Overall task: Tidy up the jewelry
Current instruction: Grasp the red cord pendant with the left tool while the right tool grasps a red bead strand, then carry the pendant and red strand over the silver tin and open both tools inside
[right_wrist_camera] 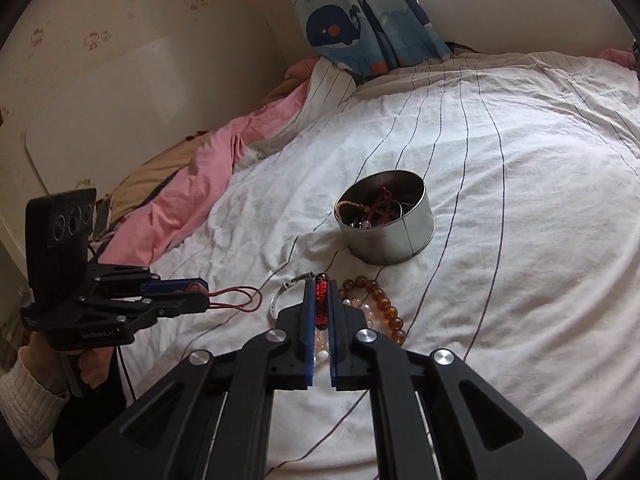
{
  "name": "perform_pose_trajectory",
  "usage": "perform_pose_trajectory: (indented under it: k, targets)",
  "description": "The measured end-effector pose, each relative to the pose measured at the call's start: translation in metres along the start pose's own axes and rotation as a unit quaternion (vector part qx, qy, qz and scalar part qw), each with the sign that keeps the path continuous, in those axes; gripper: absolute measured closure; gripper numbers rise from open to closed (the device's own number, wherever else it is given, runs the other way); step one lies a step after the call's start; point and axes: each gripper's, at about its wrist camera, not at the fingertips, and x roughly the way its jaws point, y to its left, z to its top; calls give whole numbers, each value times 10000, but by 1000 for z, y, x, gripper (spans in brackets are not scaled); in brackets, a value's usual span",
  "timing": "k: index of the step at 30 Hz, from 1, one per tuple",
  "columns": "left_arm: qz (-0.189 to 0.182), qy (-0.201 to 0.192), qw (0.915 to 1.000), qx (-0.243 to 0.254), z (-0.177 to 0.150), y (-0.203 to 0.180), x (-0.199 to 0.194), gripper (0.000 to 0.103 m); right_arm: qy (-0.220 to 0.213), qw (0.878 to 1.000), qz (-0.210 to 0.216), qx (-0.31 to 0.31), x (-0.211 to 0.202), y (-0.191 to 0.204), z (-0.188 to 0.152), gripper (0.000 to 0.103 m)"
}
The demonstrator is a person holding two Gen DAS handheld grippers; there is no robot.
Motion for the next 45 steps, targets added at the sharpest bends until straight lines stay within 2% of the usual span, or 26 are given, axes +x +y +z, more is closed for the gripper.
perform_pose_trajectory:
  k: [5, 11, 16, 26, 45]
  targets:
    - [213, 33, 9996, 203, 7, -14, 19, 87, -31, 9998, -28, 192, -2, -8, 3, 97]
    - [594, 16, 9976, 346, 10, -21, 33, 87, 49, 10000, -42, 36, 2, -2, 1, 97]
    - [762, -1, 9962, 428, 12, -21, 36, 87, 87, 9999, -65, -22, 5, 0, 0, 97]
    - [933, -70, 9944, 500, 15, -20, 38, 87, 32, 10000, -12, -56, 3, 2, 0, 97]
    - [1016, -238, 9936, 422, 23, -16, 43, 87, -189, 9998, 32, -20, 0, 1, 4, 97]
